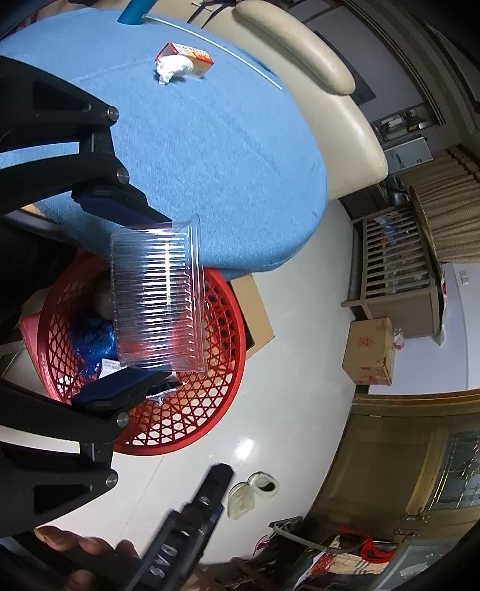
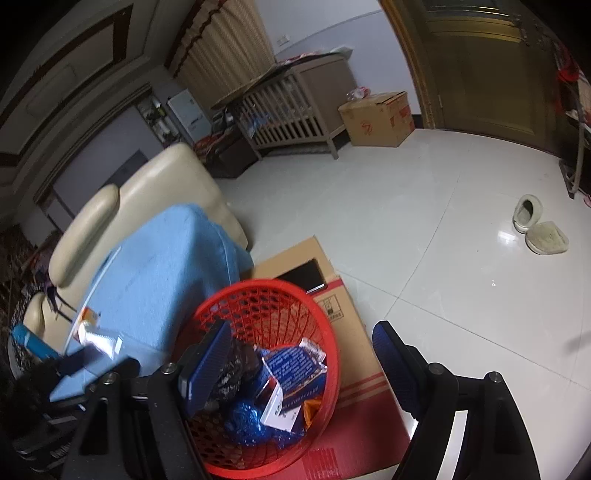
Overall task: Collect trash
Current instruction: 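Release the blue wrapper with the right gripper while the left gripper drops the clear tray in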
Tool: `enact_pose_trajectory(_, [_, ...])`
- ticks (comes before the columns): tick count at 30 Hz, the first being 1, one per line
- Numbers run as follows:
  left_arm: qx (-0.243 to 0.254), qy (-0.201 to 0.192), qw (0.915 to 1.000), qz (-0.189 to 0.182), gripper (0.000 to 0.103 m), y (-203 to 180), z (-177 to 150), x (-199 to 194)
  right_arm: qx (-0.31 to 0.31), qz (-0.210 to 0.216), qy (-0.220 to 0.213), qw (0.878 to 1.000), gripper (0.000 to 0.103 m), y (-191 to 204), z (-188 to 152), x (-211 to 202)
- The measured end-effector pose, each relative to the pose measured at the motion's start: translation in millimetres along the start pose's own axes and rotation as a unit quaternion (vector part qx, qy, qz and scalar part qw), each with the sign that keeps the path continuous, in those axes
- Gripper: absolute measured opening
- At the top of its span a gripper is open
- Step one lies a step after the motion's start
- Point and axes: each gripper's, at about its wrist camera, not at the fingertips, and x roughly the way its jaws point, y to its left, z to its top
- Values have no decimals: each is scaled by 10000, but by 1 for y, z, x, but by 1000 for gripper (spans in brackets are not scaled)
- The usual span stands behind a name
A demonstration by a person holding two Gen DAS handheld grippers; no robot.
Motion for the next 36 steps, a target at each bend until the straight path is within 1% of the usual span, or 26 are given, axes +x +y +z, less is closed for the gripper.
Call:
enact_pose_trajectory(6, [108, 93, 9998, -102, 72, -11, 2, 8, 99, 33, -146, 9998, 82, -3, 7, -8])
enact_pose_trajectory(10, [131, 179, 9996, -164, 73, -17, 4, 14, 114, 57, -167, 9998, 82, -5, 8, -11])
enact_pose_trajectory(12, [83, 259, 9991, -331, 75, -13, 3, 16, 126, 63, -168, 9998, 82, -6, 8, -12])
enact_pose_trajectory(13, [-16, 309, 9983, -502, 75, -10, 4, 18, 131, 60, -164, 9998, 82, -7, 8, -12])
enact_pose_trajectory(14, [-90, 343, 9977, -580, 79, -8, 5, 19, 139, 59, -158, 9998, 82, -7, 8, -11])
enact_pose_trajectory(15, [-247, 370, 9964, -716, 79, -2, 7, 20, 149, 63, -154, 9998, 82, -8, 8, -11])
enact_pose_trajectory(18, [-546, 479, 9927, -964, 79, 9, 10, 24, 153, 84, -118, 9998, 82, -8, 7, -10])
enact_pose_trajectory(25, [-773, 308, 9919, -961, 79, 27, 13, 13, 112, 124, -110, 9998, 82, -3, 5, -11])
enact_pose_trajectory(32, [-685, 238, 9910, -1122, 79, 23, 16, 9, 0, 171, -111, 9998, 82, 8, 7, -11])
enact_pose_trajectory(36, [-769, 160, 9910, -1081, 79, 31, 17, 4, -24, 197, -122, 9997, 82, 11, 8, -12])
